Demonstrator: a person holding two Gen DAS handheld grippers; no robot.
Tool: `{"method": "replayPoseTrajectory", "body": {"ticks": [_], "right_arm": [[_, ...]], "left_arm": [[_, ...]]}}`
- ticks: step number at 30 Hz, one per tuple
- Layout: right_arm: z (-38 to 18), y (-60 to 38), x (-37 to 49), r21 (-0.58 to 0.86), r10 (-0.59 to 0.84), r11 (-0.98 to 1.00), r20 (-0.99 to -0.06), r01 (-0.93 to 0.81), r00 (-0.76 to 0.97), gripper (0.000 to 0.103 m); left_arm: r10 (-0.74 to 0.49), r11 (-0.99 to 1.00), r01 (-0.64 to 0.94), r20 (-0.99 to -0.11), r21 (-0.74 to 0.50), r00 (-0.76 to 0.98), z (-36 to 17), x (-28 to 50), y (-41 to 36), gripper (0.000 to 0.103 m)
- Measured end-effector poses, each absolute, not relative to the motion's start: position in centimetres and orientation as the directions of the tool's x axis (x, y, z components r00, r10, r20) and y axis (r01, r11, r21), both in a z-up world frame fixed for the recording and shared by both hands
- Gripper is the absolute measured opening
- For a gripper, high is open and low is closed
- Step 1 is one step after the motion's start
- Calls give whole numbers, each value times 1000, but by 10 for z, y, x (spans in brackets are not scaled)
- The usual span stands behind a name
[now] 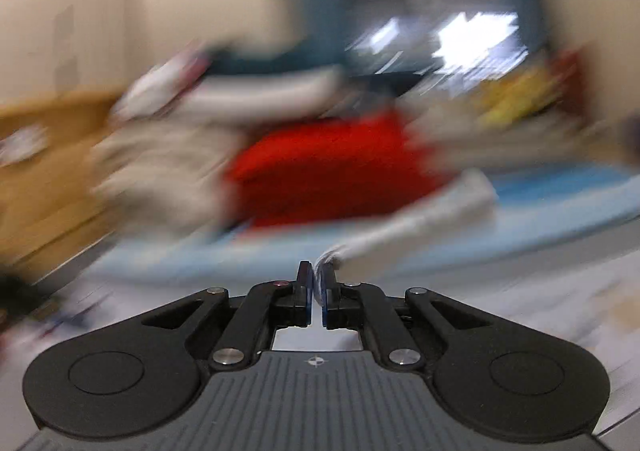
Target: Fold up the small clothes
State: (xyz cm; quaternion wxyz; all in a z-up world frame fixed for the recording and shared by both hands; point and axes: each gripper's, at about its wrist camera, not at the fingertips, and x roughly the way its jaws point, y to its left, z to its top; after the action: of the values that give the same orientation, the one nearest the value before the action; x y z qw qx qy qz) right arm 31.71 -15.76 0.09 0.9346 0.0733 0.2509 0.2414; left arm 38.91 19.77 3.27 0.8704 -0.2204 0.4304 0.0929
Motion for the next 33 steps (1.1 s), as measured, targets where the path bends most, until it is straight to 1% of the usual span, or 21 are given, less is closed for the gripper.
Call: {"method": "replayPoseTrajectory", "body": {"ticks": [1,2,3,4,5,7,10,11,12,14,16,18,21,25,29,31,32,33], "right_arm": [[-10,-143,313,291,508,861,-502,-416,700,6],[-20,-133,311,321,524,851,-565,-416,637,11],[-26,-127,309,328,525,848,-626,-415,577,11],[-29,-126,304,323,499,863,-664,-389,557,13],[-29,-130,301,329,477,878,-676,-348,562,20],[-28,-147,308,363,448,894,-694,-263,564,30],[-37,-181,323,403,380,909,-696,-107,610,31],[-41,-193,329,402,337,915,-715,-33,612,31],[-46,-203,333,406,308,914,-736,29,602,33],[-55,-222,339,445,313,889,-759,104,571,34],[-60,-235,345,444,310,888,-766,116,563,34],[-64,-242,349,428,292,895,-773,124,563,34],[-74,-255,359,440,300,887,-778,139,551,34],[-72,-274,368,418,256,890,-788,183,559,34],[-75,-291,372,419,225,875,-795,243,563,34],[-75,-293,373,418,220,874,-796,247,564,34],[-75,-294,373,417,220,875,-795,247,565,34],[-76,-294,374,417,219,874,-796,249,565,34]], "left_arm": [[-37,884,-349,-792,-310,609,32,389,199,60],[-50,884,-343,-794,-318,605,31,389,199,60],[-63,884,-337,-795,-325,603,29,390,199,60],[-75,882,-332,-795,-334,601,27,389,197,60],[-89,880,-327,-796,-345,599,26,390,196,60],[-100,875,-330,-800,-354,591,19,390,192,60],[-136,866,-327,-809,-377,572,5,393,187,58],[-148,863,-327,-811,-386,566,-1,395,185,52],[-164,857,-328,-814,-397,557,-8,397,183,42],[-203,838,-338,-820,-428,535,-22,402,180,38],[-258,798,-367,-822,-477,508,-40,406,178,38],[-274,775,-405,-836,-485,476,-59,408,178,38],[-270,741,-484,-866,-466,420,-82,410,181,38],[-250,726,-516,-874,-454,417,-98,414,182,38],[-232,721,-524,-870,-454,435,-99,416,179,38],[-205,740,-511,-871,-437,447,-95,417,177,16],[-170,760,-505,-876,-408,451,-90,417,176,6],[-138,774,-501,-875,-387,463,-83,417,174,6]]}}
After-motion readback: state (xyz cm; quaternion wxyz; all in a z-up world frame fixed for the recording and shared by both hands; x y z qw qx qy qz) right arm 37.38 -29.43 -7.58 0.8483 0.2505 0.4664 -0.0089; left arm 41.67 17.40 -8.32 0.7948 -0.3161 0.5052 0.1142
